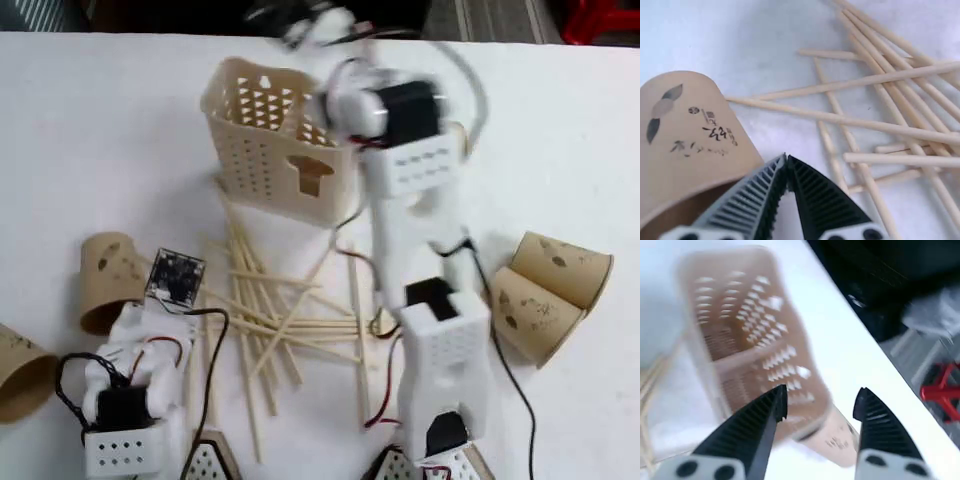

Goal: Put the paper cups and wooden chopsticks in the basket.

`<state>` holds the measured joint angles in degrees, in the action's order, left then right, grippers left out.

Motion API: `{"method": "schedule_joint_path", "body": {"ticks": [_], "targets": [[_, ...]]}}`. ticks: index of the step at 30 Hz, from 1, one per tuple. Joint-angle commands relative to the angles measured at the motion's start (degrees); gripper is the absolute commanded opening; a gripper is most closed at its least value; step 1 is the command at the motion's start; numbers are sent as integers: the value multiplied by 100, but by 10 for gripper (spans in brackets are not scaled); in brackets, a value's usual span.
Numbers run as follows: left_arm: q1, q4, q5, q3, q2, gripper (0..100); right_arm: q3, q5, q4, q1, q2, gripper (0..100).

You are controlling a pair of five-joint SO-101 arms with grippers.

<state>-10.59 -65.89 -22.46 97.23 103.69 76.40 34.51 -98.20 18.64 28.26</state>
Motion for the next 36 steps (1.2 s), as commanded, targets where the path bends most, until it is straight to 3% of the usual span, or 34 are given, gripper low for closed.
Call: {"method": "schedule_joint_path", "body": {"ticks": [1,7,15,18,23,36], "targets": [[4,88,-35,-26,31,24,185,-202,-40,-505,-611,218],[4,97,-35,-26,31,24,-44,-202,-48,-1209,-848,218],[4,105,-35,-26,31,24,-2145,-211,22,-1332,-831,220],[4,105,-35,-26,31,24,-2787,-211,435,-1332,-725,226],[4,105,-35,-26,31,24,-3393,-404,1226,-1341,-224,325],[4,97,-35,-26,31,24,-3393,-1495,2923,-1464,1015,330]]}}
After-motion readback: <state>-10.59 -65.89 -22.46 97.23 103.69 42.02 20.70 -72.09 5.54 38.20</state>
